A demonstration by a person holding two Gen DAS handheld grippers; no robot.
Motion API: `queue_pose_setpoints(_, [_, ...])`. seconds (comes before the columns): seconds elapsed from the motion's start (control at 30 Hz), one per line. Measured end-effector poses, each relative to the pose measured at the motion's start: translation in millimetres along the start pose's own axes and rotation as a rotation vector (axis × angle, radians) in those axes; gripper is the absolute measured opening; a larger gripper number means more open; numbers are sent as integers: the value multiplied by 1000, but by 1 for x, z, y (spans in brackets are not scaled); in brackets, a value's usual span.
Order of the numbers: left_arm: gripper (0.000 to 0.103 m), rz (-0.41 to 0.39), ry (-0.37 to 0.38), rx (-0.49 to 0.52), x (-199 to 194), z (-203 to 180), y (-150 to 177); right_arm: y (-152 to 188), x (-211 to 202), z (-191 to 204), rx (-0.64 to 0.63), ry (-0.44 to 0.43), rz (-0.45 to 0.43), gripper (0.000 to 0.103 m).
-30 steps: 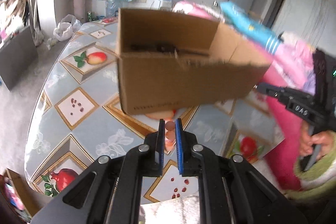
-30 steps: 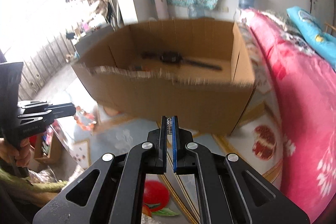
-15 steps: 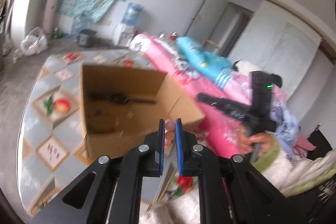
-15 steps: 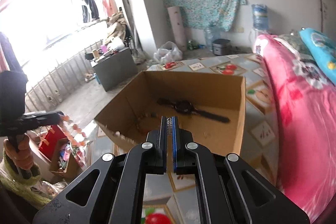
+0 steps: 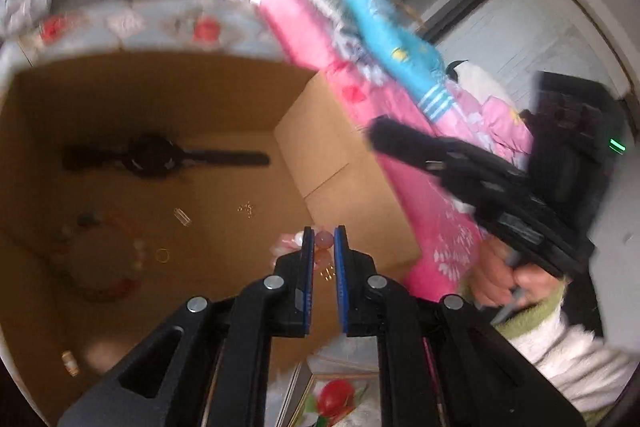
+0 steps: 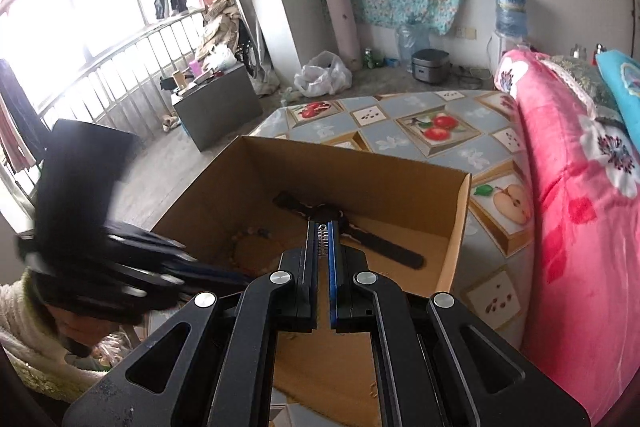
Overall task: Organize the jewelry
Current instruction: 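Carry the bead bracelet with the left tool over the box while the right tool carries the spring charm, then open the left tool to drop the bracelet while the right tool opens to drop the charm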
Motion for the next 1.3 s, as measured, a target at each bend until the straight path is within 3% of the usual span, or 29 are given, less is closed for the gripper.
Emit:
queue_pose_setpoints(0.07, [10, 69, -90, 8, 25, 13, -1, 0, 2, -5, 2, 1, 9, 2])
queue_pose_setpoints(0.17, [13, 156, -114, -47, 42, 28, 2, 0, 5, -9, -3, 7, 25, 2])
queue_pose_setpoints(0.23, [22, 158, -125, -58, 40, 33, 3, 0, 8, -12, -5, 7, 39, 2])
queue_pose_setpoints(0.4, [24, 78, -123, -74, 13, 39, -2, -3, 30, -11, 4, -33, 117, 2])
queue_pose_setpoints(0.57, [31, -44, -184, -38, -26, 43, -6, 6, 80, -1, -8, -79, 317, 2])
queue_pose_setpoints(0.67, [40, -135, -240, 9, -60, 42, 0, 21, 113, 1, -3, -61, 460, 2])
queue_pose_setpoints(0.83, [62, -237, -334, 57, -103, 46, 10, 39, 148, 1, -13, -3, 588, 3])
queue_pose_setpoints(0.87, [64, -250, -350, 57, -107, 49, 12, 39, 149, 0, -2, 5, 590, 7])
queue_pose_setpoints(1.07, [72, -279, -390, 21, -124, 67, 19, 27, 135, -6, 75, 18, 522, 7])
queue_pose_setpoints(1.2, [74, -282, -401, -13, -126, 78, 23, -1, 80, -8, 107, 27, 332, 8])
queue_pose_setpoints(1.3, [77, -288, -425, -30, -126, 85, 26, -17, 11, -21, 142, 107, 135, 17])
Point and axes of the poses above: each gripper's, at about its wrist camera, not at the fingertips, and x roughly the way its jaws point, z to its left, y to its underside, the point moved 3 cm from there along x, roughly the way its jaws point, and after that the axes turned 13 degrees about -z, right-handed, at the moved point
